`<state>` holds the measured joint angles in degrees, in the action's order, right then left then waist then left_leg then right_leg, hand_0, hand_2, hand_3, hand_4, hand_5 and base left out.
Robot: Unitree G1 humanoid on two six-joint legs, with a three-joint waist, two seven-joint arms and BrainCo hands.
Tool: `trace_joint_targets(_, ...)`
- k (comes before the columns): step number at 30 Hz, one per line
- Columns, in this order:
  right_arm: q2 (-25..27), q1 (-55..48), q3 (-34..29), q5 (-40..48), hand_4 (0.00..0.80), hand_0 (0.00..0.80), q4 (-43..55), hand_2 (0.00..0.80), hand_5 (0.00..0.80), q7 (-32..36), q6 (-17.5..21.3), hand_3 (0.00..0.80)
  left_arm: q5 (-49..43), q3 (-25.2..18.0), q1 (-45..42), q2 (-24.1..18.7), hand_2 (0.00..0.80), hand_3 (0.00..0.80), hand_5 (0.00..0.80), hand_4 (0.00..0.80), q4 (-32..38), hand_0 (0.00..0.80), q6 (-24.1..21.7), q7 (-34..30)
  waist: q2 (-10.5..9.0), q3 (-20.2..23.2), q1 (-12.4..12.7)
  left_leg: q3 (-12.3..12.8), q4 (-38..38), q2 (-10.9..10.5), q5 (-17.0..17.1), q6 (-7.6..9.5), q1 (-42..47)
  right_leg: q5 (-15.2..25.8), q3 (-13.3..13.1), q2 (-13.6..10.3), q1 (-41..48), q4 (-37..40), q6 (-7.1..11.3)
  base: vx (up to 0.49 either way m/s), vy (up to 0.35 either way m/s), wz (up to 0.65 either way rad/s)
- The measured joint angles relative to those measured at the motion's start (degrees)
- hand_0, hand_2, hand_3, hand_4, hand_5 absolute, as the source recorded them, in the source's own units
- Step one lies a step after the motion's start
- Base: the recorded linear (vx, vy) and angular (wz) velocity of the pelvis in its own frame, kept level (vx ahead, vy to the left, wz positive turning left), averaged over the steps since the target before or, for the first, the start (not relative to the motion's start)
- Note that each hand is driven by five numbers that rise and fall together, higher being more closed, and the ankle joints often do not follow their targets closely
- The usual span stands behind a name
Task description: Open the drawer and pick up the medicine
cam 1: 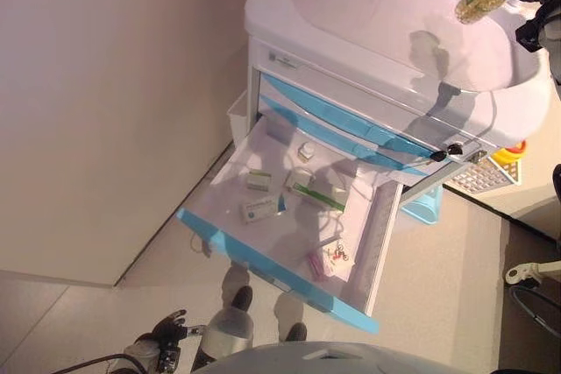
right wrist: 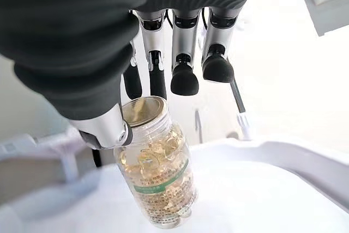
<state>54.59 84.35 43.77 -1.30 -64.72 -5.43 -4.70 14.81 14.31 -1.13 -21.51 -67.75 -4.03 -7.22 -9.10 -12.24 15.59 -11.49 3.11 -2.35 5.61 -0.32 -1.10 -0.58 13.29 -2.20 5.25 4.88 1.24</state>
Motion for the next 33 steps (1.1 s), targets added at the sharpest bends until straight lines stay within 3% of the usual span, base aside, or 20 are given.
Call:
trace_joint_targets(8,0.21,1.42,-0.01,-0.08,0.800,0.800,-0.74,0.800,0.800,2.33,-1.65,0.800,0.07,1.12,1.76,-1.44,0.000,0.000,0.000,0.000,1.29,0.000,-1.18,0.01,-1.33,-3.95,0.41,-0.63,-0.78,-0.32,0.08,-0.03,-1.84,0.13,-0.07,-0.06,-1.02,0.00,0.06,-0.029,-0.037,0.06)
trace_joint_targets(21,1.18,3.52,-0.01,-0.53,0.797,0.797,-2.75,0.797,0.797,8.53,-1.72,0.797,1.01,1.29,2.93,-2.38,0.000,0.000,0.000,0.000,2.99,0.000,-1.24,0.02,-2.70,-5.01,0.40,-0.49,-0.78,-0.56,0.06,-0.03,-1.83,0.13,-0.26,-0.12,-0.99,0.03,0.07,-0.002,-0.007,0.00)
trace_joint_targets(22,1.19,3.53,-0.01,-0.56,0.502,0.502,-2.76,0.502,0.502,8.56,-1.71,0.502,1.01,1.52,2.93,-2.38,0.000,0.000,0.000,0.000,2.99,0.000,-1.24,0.02,-2.70,-5.01,0.40,-0.48,-0.78,-0.55,0.06,-0.03,-1.83,0.13,-0.26,-0.12,-0.98,0.03,0.07,0.000,0.000,0.00)
trace_joint_targets(23,1.20,3.53,-0.01,-0.60,0.119,0.119,-2.77,0.119,0.119,8.61,-1.71,0.119,1.01,1.63,2.93,-2.42,0.000,0.000,0.000,0.000,2.99,0.000,-1.24,0.02,-2.71,-5.01,0.40,-0.48,-0.78,-0.55,0.06,-0.03,-1.83,0.13,-0.26,-0.12,-0.98,0.03,0.07,0.000,0.000,0.00)
trace_joint_targets(24,1.21,3.53,-0.01,-0.62,0.000,0.000,-2.78,0.000,0.000,8.63,-1.63,0.000,1.01,1.66,2.93,-2.43,0.000,0.000,0.000,0.000,3.00,0.000,-1.24,0.02,-2.70,-5.01,0.41,-0.48,-0.78,-0.56,0.06,-0.03,-1.82,0.13,-0.26,-0.11,-0.97,0.03,0.07,0.000,0.000,0.00)
trace_joint_targets(29,1.19,3.65,0.43,-0.61,0.000,0.000,-3.20,0.000,0.000,10.64,-1.60,0.000,1.01,1.66,2.92,-2.50,0.000,0.000,0.000,0.000,2.97,0.000,-1.26,0.02,-2.70,-5.01,0.43,-0.43,-0.78,-0.55,0.06,-0.03,-1.76,0.19,-0.29,-0.13,-0.93,0.03,0.14,0.000,0.000,0.00)
trace_joint_targets(33,1.19,3.66,0.56,-0.61,0.000,0.000,-3.78,0.000,0.000,6.95,-1.33,0.000,1.01,1.66,2.92,-2.50,0.000,0.000,0.000,0.000,2.95,0.000,-1.32,0.01,-2.70,-5.01,0.38,-0.31,-0.78,-0.54,0.07,-0.02,-1.69,0.20,-0.37,-0.21,-0.91,0.03,0.15,0.000,0.000,0.00)
